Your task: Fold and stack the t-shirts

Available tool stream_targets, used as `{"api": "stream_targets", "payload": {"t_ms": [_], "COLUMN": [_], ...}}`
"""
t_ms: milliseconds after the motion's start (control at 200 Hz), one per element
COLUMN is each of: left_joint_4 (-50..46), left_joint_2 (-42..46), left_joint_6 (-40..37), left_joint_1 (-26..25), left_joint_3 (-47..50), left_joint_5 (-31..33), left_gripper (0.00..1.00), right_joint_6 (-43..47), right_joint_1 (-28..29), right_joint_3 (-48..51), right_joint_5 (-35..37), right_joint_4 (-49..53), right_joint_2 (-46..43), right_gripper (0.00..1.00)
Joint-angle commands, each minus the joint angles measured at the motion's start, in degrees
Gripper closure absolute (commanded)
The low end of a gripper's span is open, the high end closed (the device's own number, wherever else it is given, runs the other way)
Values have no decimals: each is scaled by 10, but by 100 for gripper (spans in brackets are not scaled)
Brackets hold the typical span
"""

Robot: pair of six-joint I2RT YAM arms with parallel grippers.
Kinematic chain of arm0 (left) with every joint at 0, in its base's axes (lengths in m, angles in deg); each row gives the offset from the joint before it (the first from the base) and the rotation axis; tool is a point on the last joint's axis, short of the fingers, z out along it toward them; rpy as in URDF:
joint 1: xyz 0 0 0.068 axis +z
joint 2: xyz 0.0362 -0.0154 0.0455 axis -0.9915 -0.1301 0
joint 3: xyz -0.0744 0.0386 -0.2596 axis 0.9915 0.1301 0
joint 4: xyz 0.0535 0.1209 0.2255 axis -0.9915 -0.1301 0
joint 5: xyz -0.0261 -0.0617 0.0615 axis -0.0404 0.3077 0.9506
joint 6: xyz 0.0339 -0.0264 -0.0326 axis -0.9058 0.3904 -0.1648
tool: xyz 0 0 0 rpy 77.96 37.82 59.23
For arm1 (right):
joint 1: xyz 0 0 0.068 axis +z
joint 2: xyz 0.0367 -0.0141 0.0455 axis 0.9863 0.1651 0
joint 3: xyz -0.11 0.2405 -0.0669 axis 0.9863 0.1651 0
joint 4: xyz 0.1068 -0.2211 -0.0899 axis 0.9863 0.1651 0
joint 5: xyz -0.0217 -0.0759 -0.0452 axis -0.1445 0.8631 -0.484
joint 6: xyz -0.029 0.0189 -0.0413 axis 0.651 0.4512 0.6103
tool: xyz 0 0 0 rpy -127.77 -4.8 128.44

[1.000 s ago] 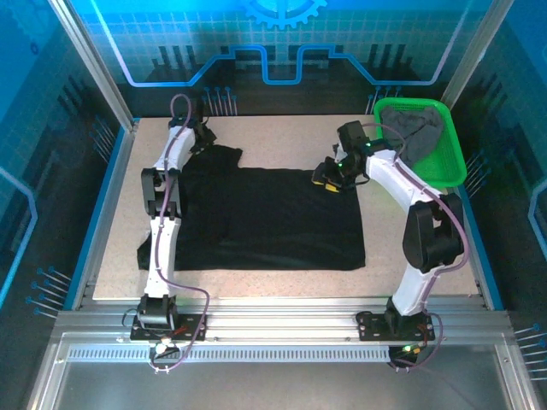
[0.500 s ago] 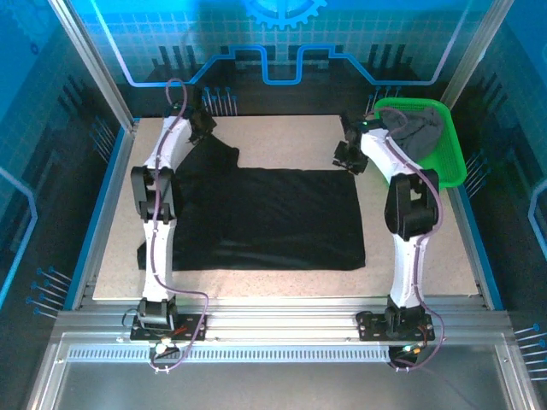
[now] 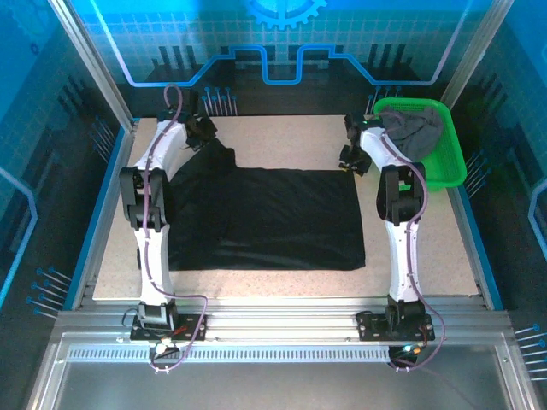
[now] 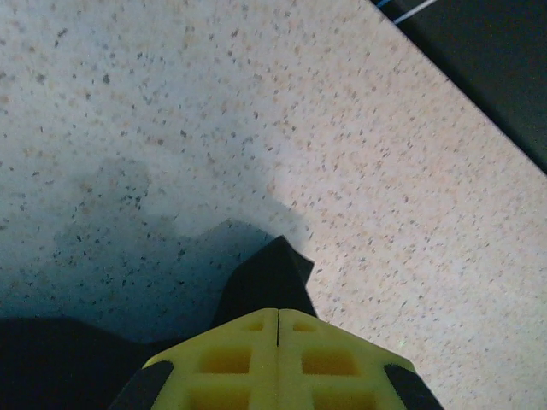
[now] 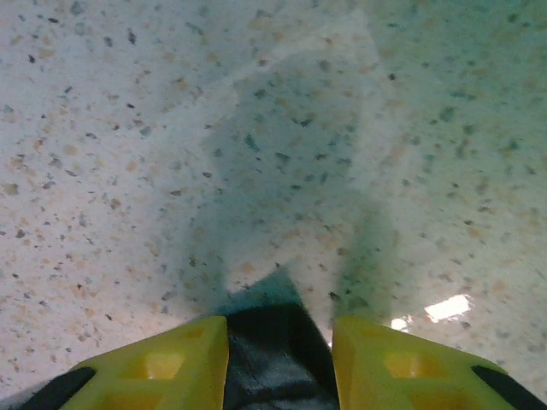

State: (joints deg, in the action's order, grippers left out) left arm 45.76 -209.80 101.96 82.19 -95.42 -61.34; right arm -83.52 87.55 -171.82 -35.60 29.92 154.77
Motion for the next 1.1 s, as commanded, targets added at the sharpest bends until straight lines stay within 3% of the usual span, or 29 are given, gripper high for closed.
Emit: {"api": "stream_targets", "payload": {"t_ms": [0, 180, 375, 490, 625, 880, 1096], "left_joint_4": [9, 9, -11, -27, -13, 17, 1], "left_joint_2": [52, 65, 76, 105, 178, 344, 481], "left_joint_6": [-22, -26, -46, -65, -70, -51, -41], "left_joint_1": [-1, 0, 0, 1, 7, 28, 37], "left_joint_3": [18, 38, 33, 55, 144, 332, 464], "left_joint_5": [-23, -21, -16, -6, -4, -6, 40], "left_gripper": [100, 100, 100, 100, 100, 100, 100], "right_joint_6": [9, 12, 33, 71, 125, 175, 177], "right_joint_1": [-3, -3, -3, 2, 12, 25, 22], "right_joint_3": [-24, -17, 17, 69, 141, 237, 356], "right_joint_5": [-18, -24, -19, -22, -44, -59, -56], "right_joint_4": [12, 14, -14, -75, -158, -202, -240], "right_joint_2": [19, 26, -6, -63, -145, -235, -321], "right_gripper": [64, 69, 100, 100, 100, 100, 100]}}
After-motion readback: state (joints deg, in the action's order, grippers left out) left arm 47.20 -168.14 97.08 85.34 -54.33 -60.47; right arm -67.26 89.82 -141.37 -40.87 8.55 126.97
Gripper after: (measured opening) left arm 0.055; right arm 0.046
